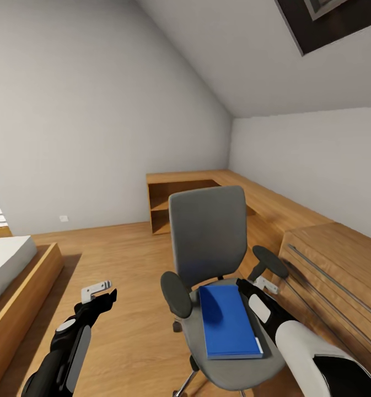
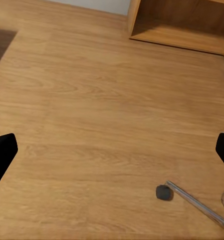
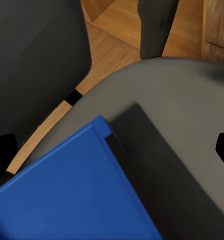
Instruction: In the bedroom, organize the workspace by keeping the computer under the desk, ensuring the monitor is on the desk, placing the keyboard on the desk next to the monitor, placing the mouse on the desk next to the keyboard, moving the folder from the swivel chair onto the desk next to the mouse, stacking the notebook on top of the folder with the pen on top of the notebook, and positioning the swivel chair next to the desk.
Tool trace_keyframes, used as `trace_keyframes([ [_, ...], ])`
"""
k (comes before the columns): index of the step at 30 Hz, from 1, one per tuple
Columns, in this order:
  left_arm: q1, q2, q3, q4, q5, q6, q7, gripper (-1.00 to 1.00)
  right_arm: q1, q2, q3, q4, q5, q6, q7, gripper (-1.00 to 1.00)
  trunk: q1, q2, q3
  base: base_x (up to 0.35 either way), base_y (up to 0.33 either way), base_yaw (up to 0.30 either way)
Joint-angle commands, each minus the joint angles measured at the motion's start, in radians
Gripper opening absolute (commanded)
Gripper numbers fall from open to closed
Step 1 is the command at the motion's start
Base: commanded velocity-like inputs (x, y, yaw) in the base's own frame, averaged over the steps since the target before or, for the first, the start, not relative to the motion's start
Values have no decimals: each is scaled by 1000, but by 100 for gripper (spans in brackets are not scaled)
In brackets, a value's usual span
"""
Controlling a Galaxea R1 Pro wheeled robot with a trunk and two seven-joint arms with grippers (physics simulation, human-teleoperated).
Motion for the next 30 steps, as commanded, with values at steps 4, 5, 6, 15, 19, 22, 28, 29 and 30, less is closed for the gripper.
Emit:
trace_keyframes([
  [4,-1,0,1,4,9,5,4,100,0,4,9,-1,14,3,-8,100,0,-1,-1,0,0,0],
  [5,-1,0,1,6,9,5,4,100,0,5,14,-1,18,6,-11,100,0,-1,-1,0,0,0],
  [6,-1,0,1,9,9,5,4,100,0,5,18,-1,22,10,-15,100,0,-1,-1,0,0,0],
  [15,-1,1,0,20,9,4,4,100,0,8,52,-26,54,58,-92,100,0,-1,-1,0,0,0],
  [19,-1,1,1,21,9,4,4,100,0,9,74,-30,68,63,-108,100,0,-1,-1,0,0,0],
  [22,-1,1,1,22,9,4,4,100,0,10,94,-32,76,64,-115,100,0,-1,-1,0,0,0],
  [28,-1,1,1,22,9,3,4,100,0,23,132,-33,90,65,-124,100,0,-1,-1,0,0,0],
  [29,-1,1,1,22,9,3,4,100,0,26,137,-33,94,65,-126,100,0,-1,-1,0,0,0],
  [30,-1,0,1,23,9,3,4,100,0,29,142,-33,98,65,-131,100,0,-1,-1,0,0,0],
])
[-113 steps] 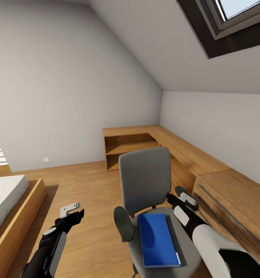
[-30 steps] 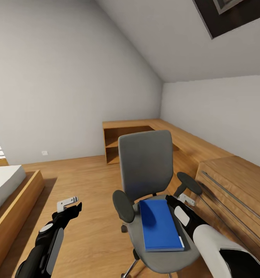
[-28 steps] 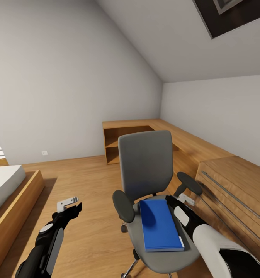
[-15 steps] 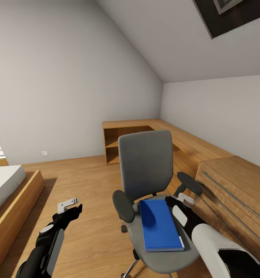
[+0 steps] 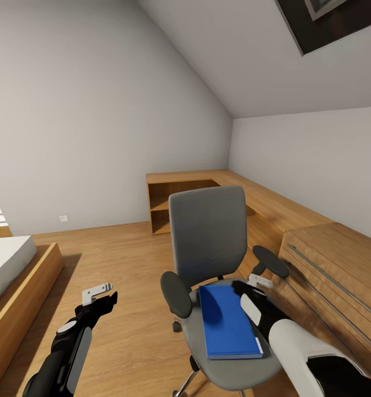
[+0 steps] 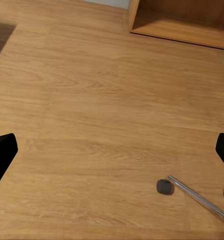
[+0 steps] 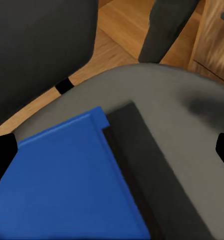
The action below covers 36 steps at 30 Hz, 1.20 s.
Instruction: In the bedroom, organize the workspace by keeping the computer under the desk, ensuring the monitor is on the desk, placing the keyboard on the desk next to the monitor, placing the mouse on the desk next to the keyboard, moving the folder from the swivel chair onto the desk next to the mouse, stacking the notebook on top of the folder with the pen on top of the notebook, and positioning the swivel chair next to the desk.
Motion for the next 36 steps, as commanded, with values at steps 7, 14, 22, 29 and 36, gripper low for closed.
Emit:
trace_keyframes([
  [7,-1,-1,1,0,9,5,5,100,0,14,51,-3,49,5,-72,100,0,-1,-1,0,0,0],
  [14,-1,0,1,2,9,5,4,100,0,18,79,-5,86,2,-106,100,0,-1,-1,0,0,0],
  [22,-1,0,1,5,9,4,4,100,0,27,82,-10,97,2,-114,100,0,-1,-1,1,0,0],
  [29,-1,1,2,5,9,3,3,100,0,24,80,-11,95,8,-112,100,0,-1,-1,163,0,0],
  [36,-1,0,2,-3,13,3,4,100,0,21,76,-11,92,66,-111,100,0,-1,-1,35,0,0],
])
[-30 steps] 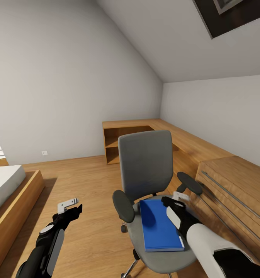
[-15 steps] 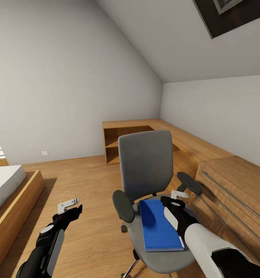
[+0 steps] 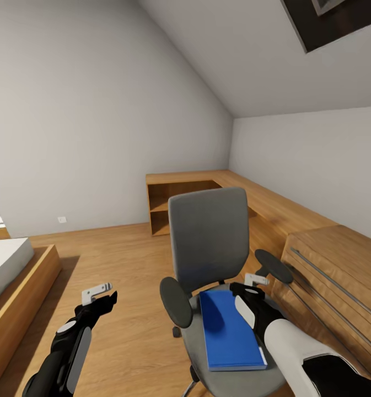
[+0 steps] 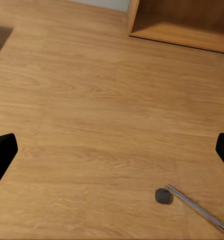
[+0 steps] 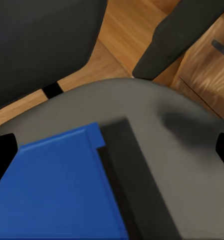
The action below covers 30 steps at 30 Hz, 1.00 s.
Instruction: In the bedroom, organize the workspace by keeping the computer under the desk, ensuring the monitor is on the desk, placing the keyboard on the desk next to the monitor, placing the mouse on the desk next to the keyboard, moving the folder from the swivel chair onto the desk next to the mouse, stacking the notebook on top of the folder with the pen on top of the notebook, and positioning the swivel chair next to the desk.
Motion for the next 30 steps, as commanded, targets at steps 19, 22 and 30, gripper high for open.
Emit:
trace_keyframes([
  [19,-1,-1,1,-6,11,5,7,100,0,-1,8,-2,-4,15,21,100,61,-113,-51,0,0,0],
  [22,-1,-1,1,-6,12,4,7,100,0,-1,8,-2,-4,15,21,100,73,-134,-61,0,0,0],
  [30,-1,-2,1,-6,11,3,7,100,0,-1,8,-2,-4,15,21,100,103,-190,-86,0,0,0],
])
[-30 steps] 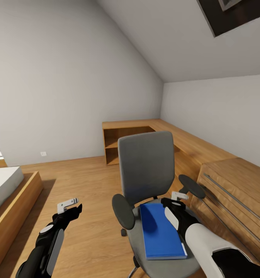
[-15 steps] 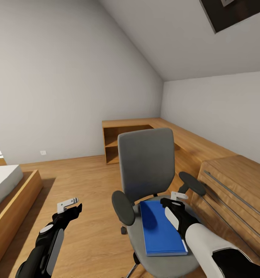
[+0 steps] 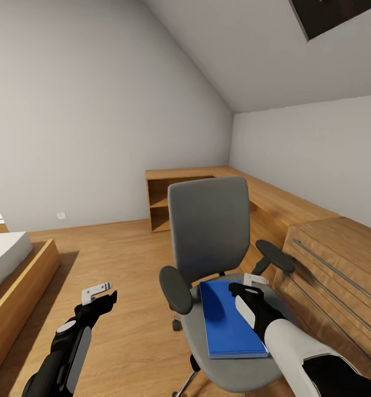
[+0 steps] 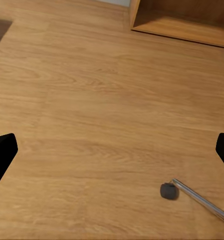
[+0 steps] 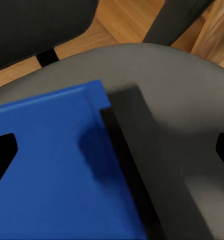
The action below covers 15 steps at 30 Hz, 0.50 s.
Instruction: In the bedroom, organize the workspace by keeping the computer under the desk, ensuring the monitor is on the desk, placing the keyboard on the desk next to the monitor, placing the mouse on the desk next to the keyboard, moving the folder from the swivel chair onto the desk next to the mouse, stacking the notebook on top of the folder with the pen on top of the notebook, and positioning the swivel chair next to the desk.
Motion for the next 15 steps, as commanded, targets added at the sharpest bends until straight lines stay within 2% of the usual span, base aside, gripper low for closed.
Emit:
trace_keyframes([
  [1,-1,-1,1,-1,10,5,5,100,0,-1,9,-2,-4,8,-7,100,4,-8,-4,0,0,0],
  [15,-1,-2,1,0,9,6,5,100,0,-1,9,-2,-4,8,-7,100,57,-106,-48,0,0,0],
])
